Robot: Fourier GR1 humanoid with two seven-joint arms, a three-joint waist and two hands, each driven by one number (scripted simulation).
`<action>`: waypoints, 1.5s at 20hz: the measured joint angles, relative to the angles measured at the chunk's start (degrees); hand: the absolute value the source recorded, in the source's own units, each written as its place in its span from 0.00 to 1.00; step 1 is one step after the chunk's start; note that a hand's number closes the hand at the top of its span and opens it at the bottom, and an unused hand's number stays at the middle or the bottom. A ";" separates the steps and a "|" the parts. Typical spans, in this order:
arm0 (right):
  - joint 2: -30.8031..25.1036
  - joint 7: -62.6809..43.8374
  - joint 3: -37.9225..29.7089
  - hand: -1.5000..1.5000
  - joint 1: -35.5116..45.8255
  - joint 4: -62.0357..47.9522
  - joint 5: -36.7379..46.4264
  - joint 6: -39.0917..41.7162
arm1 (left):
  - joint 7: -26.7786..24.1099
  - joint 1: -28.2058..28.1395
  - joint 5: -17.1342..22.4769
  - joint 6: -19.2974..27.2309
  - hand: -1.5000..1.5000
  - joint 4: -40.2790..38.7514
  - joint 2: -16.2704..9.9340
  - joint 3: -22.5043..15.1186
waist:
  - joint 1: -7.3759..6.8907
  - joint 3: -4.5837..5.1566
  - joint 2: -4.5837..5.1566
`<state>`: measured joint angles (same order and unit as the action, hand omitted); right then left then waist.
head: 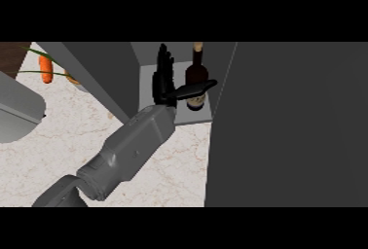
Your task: Pick up the wine, place it into the cabinet and close the cabinet
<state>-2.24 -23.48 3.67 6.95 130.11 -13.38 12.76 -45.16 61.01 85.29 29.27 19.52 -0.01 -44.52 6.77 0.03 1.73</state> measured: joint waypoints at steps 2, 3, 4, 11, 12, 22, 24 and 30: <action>-0.04 -0.39 0.40 0.00 -0.15 0.50 -0.03 0.04 | -1.25 -0.61 0.34 0.04 0.00 0.68 0.00 -0.46 | 0.11 0.01 -0.01; 0.05 -0.45 0.69 0.00 -0.18 0.74 0.28 -0.07 | -1.44 -0.44 0.54 0.11 0.00 1.03 0.01 -0.58 | -0.15 0.02 -0.10; -0.03 -0.30 0.41 0.00 -0.34 0.60 0.18 -0.01 | -1.67 -0.52 0.75 0.50 0.00 1.80 0.00 -0.94 | -0.35 0.02 -0.18; 0.38 -1.09 1.59 0.00 -0.53 0.99 1.63 -0.81 | -4.85 -1.75 2.68 0.55 0.00 5.11 -0.03 -2.38 | -1.29 0.02 -0.48; 0.11 -1.39 1.20 0.00 -0.47 0.88 1.29 -0.73 | -4.75 -1.76 3.03 0.57 0.00 5.57 -0.02 -2.59 | -1.54 0.02 -0.53; 0.32 -3.40 1.79 0.00 -1.36 3.04 2.07 -2.09 | -6.48 -4.97 4.03 -0.93 0.00 10.65 -0.08 -7.06 | -3.34 0.00 -1.04; 0.13 -3.44 1.22 0.00 -1.21 2.93 2.10 -2.23 | -6.62 -6.03 3.83 0.45 0.00 13.12 -0.14 -8.23 | -3.90 -0.01 -1.19; -0.08 -4.85 1.17 0.00 -0.65 3.28 2.39 -2.92 | -8.89 -9.80 2.17 0.97 0.00 16.34 -0.15 -9.71 | -4.86 -0.01 -1.40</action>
<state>-2.32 -28.33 4.84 6.31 133.38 -10.98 9.84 -54.05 51.22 87.46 30.24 35.86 -0.16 -54.23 1.91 0.01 0.33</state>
